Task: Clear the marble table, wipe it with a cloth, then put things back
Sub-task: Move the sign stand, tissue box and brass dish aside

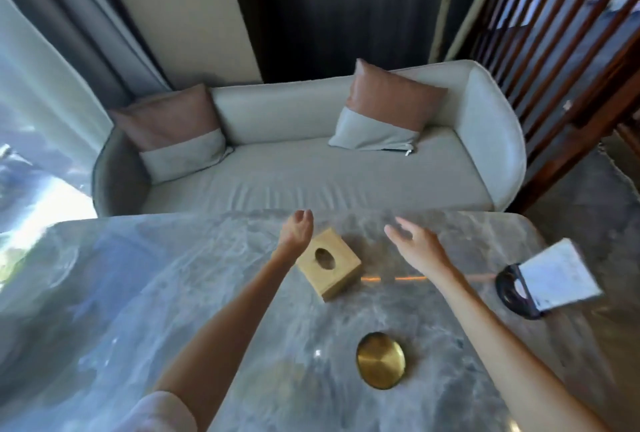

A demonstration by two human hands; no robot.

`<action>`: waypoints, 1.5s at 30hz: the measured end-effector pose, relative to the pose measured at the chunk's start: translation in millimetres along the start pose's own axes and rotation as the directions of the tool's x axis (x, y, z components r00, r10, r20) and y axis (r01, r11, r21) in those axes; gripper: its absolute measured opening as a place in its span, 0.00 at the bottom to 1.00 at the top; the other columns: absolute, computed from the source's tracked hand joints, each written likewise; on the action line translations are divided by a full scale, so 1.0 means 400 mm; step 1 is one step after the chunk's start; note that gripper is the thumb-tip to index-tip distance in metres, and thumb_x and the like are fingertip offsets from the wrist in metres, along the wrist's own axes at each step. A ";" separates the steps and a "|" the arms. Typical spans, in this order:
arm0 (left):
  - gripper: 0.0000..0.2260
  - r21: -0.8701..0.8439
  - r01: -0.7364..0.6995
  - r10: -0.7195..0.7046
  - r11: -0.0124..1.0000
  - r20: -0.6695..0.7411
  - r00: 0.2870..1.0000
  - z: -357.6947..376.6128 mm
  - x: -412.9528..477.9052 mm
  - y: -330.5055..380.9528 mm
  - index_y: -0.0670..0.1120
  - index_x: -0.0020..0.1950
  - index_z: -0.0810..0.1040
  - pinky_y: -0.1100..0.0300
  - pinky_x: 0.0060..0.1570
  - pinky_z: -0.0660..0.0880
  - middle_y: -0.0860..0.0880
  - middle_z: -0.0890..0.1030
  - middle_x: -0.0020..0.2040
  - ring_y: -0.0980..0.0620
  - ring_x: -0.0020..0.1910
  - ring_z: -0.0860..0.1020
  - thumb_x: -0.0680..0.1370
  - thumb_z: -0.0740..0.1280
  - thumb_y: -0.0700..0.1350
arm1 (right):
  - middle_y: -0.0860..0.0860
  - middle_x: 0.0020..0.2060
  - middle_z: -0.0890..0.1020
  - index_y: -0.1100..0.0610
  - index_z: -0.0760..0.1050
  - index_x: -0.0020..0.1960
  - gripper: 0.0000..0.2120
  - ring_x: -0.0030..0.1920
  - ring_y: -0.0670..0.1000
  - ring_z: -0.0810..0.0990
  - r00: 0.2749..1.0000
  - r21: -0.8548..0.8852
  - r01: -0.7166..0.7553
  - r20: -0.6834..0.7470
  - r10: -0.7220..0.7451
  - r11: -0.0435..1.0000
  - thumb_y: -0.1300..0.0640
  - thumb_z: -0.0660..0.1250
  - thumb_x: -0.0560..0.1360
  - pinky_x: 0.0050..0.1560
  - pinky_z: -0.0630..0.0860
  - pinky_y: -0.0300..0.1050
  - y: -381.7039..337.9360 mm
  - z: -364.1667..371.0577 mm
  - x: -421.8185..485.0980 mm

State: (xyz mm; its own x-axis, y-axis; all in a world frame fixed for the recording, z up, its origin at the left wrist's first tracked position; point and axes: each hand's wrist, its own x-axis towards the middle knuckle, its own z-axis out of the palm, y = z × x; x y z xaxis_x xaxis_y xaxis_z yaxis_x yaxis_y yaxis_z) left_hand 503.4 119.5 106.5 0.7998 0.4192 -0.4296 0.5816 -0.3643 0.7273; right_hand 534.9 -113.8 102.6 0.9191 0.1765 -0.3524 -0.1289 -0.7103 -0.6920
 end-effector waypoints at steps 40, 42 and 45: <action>0.19 -0.335 0.189 -0.024 0.923 0.440 0.898 0.666 -0.517 -0.026 0.56 0.53 0.72 0.41 0.39 0.82 0.40 0.75 0.59 0.37 0.51 0.80 0.74 0.58 0.32 | 0.55 0.67 0.72 0.44 0.69 0.65 0.25 0.63 0.60 0.77 0.858 0.909 -0.178 -0.045 0.511 0.377 0.66 0.67 0.75 0.42 0.82 0.46 0.613 -0.075 -0.482; 0.20 -0.299 0.212 -0.050 0.930 0.469 0.882 0.729 -0.567 -0.023 0.55 0.54 0.71 0.42 0.40 0.82 0.41 0.76 0.57 0.41 0.48 0.80 0.75 0.57 0.30 | 0.56 0.67 0.73 0.43 0.69 0.64 0.24 0.61 0.60 0.78 0.831 0.923 -0.194 -0.026 0.555 0.332 0.67 0.67 0.76 0.41 0.82 0.46 0.672 -0.096 -0.528; 0.20 -0.224 0.218 -0.087 0.950 0.479 0.874 0.792 -0.614 -0.023 0.52 0.59 0.71 0.47 0.37 0.83 0.45 0.73 0.58 0.42 0.52 0.79 0.76 0.58 0.30 | 0.57 0.67 0.73 0.46 0.68 0.65 0.24 0.61 0.61 0.78 0.812 0.945 -0.200 0.011 0.583 0.260 0.68 0.66 0.76 0.38 0.82 0.43 0.730 -0.122 -0.581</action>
State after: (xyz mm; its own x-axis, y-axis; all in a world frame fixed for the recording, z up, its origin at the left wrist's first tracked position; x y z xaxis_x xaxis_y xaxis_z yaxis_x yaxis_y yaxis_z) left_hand 348.6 -243.5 35.7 0.7189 -0.0001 -0.6951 0.6935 -0.0679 0.7173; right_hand 301.9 -395.6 13.1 0.6673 -0.2628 -0.6969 -0.5691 0.4237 -0.7047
